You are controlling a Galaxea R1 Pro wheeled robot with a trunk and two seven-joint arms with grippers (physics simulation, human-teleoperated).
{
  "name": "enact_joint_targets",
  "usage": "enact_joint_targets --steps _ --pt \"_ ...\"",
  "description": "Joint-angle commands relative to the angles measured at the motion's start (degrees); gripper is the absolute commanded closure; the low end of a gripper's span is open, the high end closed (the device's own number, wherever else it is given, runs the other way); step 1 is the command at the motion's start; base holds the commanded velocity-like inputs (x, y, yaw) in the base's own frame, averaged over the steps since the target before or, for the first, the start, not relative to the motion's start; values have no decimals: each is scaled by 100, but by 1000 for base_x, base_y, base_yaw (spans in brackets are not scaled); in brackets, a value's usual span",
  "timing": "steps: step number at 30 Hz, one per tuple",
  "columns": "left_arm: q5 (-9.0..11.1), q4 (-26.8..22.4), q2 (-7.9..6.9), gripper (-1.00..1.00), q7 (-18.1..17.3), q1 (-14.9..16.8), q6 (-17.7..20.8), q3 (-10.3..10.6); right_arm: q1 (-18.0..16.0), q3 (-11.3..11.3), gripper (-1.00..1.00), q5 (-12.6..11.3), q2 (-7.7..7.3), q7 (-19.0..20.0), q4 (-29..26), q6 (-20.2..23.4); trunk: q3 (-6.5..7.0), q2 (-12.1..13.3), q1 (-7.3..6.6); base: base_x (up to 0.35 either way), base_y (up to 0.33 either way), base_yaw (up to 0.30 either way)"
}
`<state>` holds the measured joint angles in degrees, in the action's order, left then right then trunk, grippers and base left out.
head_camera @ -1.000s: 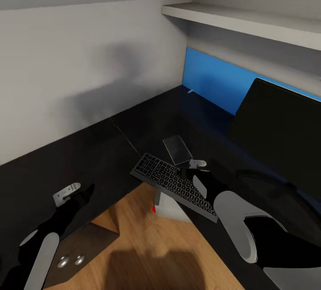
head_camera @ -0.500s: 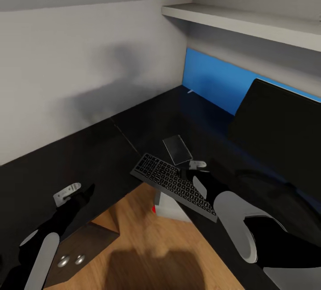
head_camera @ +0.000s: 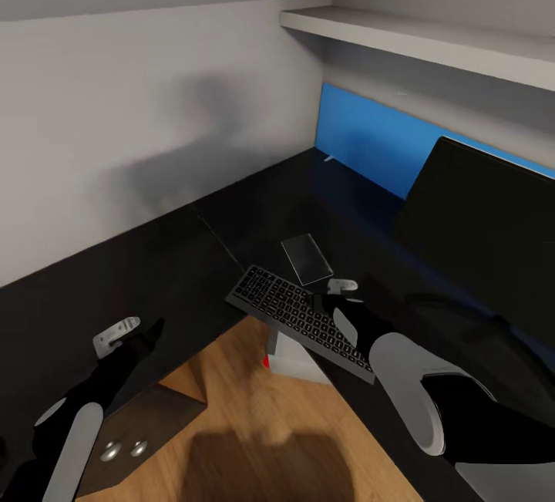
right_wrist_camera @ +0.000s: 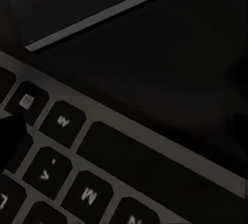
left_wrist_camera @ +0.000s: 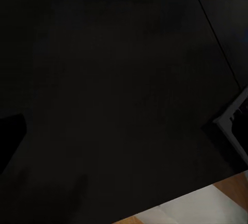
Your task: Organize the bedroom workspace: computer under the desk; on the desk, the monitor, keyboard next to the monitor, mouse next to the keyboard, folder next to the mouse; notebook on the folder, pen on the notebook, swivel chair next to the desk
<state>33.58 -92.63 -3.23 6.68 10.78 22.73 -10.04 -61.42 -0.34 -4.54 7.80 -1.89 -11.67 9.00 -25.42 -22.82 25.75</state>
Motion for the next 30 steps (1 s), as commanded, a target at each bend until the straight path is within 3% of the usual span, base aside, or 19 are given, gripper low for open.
enact_joint_targets --steps 1,30 --pt "61 -10 -2 -100 43 3 29 2 -2 -1 -100 -48 2 -20 -10 9 -9 -10 3 0 0 0" --pt "53 -1 -11 -100 44 3 29 1 69 -10 -100 -82 -7 -13 -89 -126 -9 -10 3 0 0 0"
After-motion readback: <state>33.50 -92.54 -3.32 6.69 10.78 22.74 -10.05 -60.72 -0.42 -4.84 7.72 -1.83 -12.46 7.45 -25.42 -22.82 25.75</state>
